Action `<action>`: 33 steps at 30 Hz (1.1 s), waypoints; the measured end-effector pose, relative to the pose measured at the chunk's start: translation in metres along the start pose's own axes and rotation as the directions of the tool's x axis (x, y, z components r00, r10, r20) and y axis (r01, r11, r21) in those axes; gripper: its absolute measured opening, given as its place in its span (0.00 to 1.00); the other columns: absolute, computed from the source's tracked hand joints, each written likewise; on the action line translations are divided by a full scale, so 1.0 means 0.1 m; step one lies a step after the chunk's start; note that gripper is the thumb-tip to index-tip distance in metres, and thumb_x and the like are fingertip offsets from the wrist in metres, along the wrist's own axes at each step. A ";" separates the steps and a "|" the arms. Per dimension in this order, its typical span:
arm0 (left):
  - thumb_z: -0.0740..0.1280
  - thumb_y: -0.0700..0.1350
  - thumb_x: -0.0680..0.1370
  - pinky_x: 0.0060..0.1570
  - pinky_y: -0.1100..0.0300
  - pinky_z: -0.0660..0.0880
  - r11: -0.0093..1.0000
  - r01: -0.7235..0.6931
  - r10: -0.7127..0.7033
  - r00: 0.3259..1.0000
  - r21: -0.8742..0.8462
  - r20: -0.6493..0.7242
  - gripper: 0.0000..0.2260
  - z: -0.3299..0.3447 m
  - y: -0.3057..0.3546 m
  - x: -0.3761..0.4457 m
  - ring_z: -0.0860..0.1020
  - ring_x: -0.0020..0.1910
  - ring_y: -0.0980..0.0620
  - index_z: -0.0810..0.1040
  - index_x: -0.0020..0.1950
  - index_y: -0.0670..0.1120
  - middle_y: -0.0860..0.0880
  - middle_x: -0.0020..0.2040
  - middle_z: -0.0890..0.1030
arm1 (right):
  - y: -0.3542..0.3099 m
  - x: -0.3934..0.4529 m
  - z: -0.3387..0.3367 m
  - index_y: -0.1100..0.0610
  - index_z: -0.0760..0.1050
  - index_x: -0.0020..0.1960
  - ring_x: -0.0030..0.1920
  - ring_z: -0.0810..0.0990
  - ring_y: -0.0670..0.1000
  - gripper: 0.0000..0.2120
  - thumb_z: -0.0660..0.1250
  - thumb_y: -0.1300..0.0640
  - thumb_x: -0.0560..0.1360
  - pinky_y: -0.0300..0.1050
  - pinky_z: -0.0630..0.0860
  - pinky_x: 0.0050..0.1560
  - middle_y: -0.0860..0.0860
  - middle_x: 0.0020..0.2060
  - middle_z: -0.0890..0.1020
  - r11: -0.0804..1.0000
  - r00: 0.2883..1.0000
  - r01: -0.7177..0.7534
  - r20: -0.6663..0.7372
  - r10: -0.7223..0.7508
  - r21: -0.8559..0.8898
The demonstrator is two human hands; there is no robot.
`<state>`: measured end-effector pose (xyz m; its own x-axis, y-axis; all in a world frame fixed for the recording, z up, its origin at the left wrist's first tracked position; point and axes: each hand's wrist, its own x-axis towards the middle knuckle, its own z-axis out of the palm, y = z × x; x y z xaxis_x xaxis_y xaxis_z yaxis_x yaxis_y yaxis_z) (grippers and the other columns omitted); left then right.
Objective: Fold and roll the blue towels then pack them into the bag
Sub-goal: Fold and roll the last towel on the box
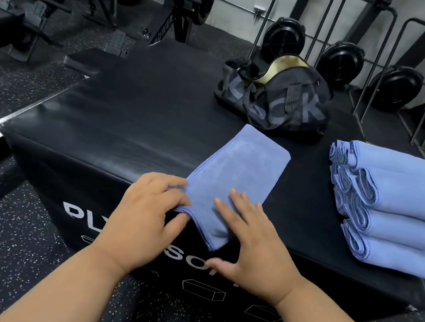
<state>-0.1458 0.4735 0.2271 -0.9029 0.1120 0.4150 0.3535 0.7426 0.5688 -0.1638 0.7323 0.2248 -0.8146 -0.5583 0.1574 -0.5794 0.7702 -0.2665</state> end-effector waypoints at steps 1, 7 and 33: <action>0.67 0.56 0.77 0.68 0.53 0.70 1.000 -0.019 0.019 1.000 -0.016 0.016 0.07 0.00 0.06 -0.01 0.73 0.65 0.54 0.82 0.49 0.56 0.60 0.63 0.80 | 0.00 -0.07 0.03 0.40 0.58 0.84 0.83 0.58 0.50 0.44 0.70 0.35 0.72 0.56 0.56 0.83 0.48 0.84 0.59 1.000 0.996 0.013 -0.090 -0.012 0.006; 0.68 0.58 0.77 0.54 0.59 0.73 0.996 -0.050 0.055 0.996 -0.077 0.066 0.07 0.00 0.46 -0.04 0.77 0.50 0.58 0.80 0.47 0.56 0.61 0.46 0.81 | -0.05 -0.38 -0.01 0.53 0.78 0.72 0.69 0.78 0.50 0.26 0.71 0.52 0.74 0.48 0.72 0.72 0.50 0.68 0.79 0.998 0.924 0.004 -0.381 0.021 0.065; 0.70 0.56 0.81 0.34 0.56 0.66 0.802 0.504 -0.464 0.864 -0.319 0.197 0.20 0.29 0.56 0.29 0.65 0.30 0.55 0.73 0.41 0.42 0.55 0.30 0.68 | 0.22 -0.34 -0.35 0.46 0.83 0.51 0.38 0.78 0.52 0.03 0.70 0.51 0.80 0.45 0.76 0.44 0.52 0.38 0.82 0.636 0.793 -0.343 -0.150 0.590 0.691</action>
<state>-0.1591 0.5377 0.2498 -0.9920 -0.1181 -0.0454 -0.0933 0.4414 0.8924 -0.1504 0.7790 0.2469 -0.9922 0.0582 0.1098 -0.0700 0.4688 -0.8805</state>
